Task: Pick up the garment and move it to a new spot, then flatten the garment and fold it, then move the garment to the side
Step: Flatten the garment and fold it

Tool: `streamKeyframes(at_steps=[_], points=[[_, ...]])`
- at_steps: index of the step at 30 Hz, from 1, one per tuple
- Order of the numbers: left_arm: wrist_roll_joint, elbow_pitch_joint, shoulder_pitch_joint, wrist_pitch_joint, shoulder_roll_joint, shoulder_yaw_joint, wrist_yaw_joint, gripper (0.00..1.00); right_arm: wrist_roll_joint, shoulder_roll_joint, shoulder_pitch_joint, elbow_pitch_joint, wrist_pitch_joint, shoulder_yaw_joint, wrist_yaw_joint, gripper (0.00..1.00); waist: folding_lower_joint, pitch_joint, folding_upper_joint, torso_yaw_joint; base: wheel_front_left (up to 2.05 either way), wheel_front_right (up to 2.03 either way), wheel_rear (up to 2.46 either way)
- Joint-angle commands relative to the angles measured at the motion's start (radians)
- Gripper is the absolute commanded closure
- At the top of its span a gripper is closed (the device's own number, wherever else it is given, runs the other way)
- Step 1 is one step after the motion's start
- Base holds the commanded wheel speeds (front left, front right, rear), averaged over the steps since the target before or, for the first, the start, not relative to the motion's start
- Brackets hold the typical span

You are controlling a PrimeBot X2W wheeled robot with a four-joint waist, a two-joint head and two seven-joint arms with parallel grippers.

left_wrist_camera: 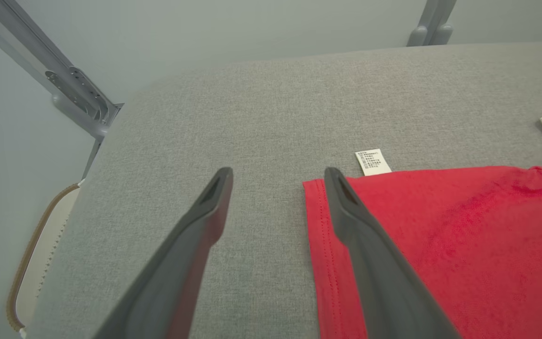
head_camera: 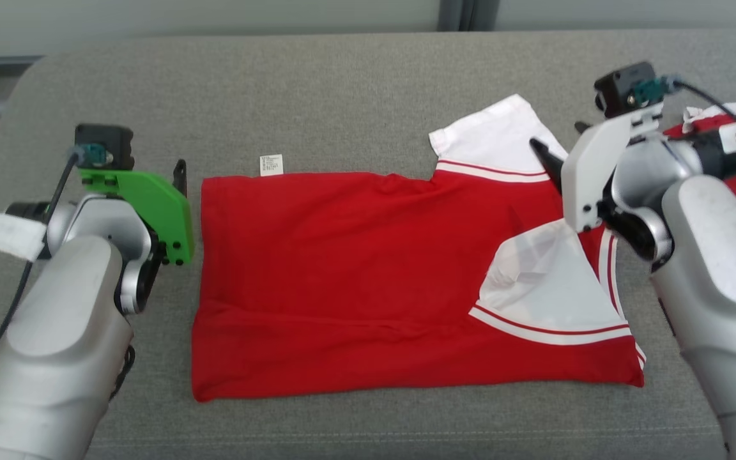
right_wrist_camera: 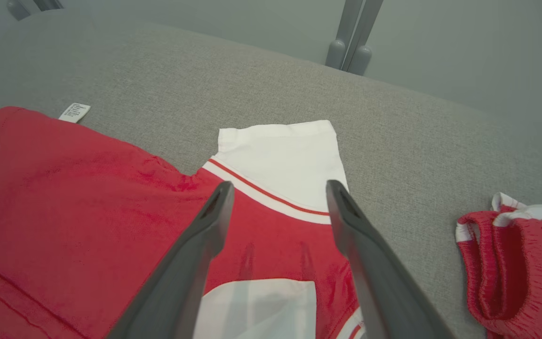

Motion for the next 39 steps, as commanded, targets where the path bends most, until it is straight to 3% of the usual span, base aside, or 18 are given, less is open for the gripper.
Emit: streamKeyframes(at_steps=[1,12,17,28,37,38,39], points=[[0.011,0.013,-0.034,0.009,-0.002,-0.005,-0.006,0.0,0.005,-0.013,-0.037,0.013,0.006,0.007,0.0,0.0,0.0,0.097,0.0,-0.023,0.0,0.0,0.0],[0.04,0.188,-0.252,0.145,-0.027,-0.076,-0.093,0.0,-0.001,-0.099,-0.329,0.188,0.009,0.189,0.0,0.0,0.0,0.232,0.0,-0.033,0.0,0.0,0.0],[0.035,0.243,-0.293,0.194,-0.049,-0.099,-0.119,0.0,0.016,-0.119,-0.407,0.258,-0.028,0.225,0.0,0.0,0.0,0.259,0.0,-0.02,0.0,0.0,0.0],[0.01,0.305,-0.328,0.198,-0.072,-0.095,-0.117,0.0,0.008,-0.127,-0.506,0.4,-0.11,0.239,0.0,0.0,0.0,0.269,0.0,0.001,0.0,0.0,0.0],[-0.002,0.337,-0.322,0.216,-0.096,-0.115,-0.142,0.0,-0.004,-0.12,-0.559,0.468,-0.135,0.262,0.0,0.0,0.0,0.286,0.0,0.008,0.0,0.0,0.0],[-0.002,0.338,-0.326,0.216,-0.1,-0.117,-0.143,0.23,-0.003,-0.122,-0.565,0.474,-0.136,0.264,0.0,0.0,0.0,0.29,0.0,0.012,0.0,0.0,0.0],[-0.003,0.339,-0.329,0.214,-0.104,-0.119,-0.145,0.58,0.003,-0.124,-0.57,0.482,-0.135,0.265,0.0,0.0,0.0,0.294,0.0,0.015,0.0,0.0,0.0]])
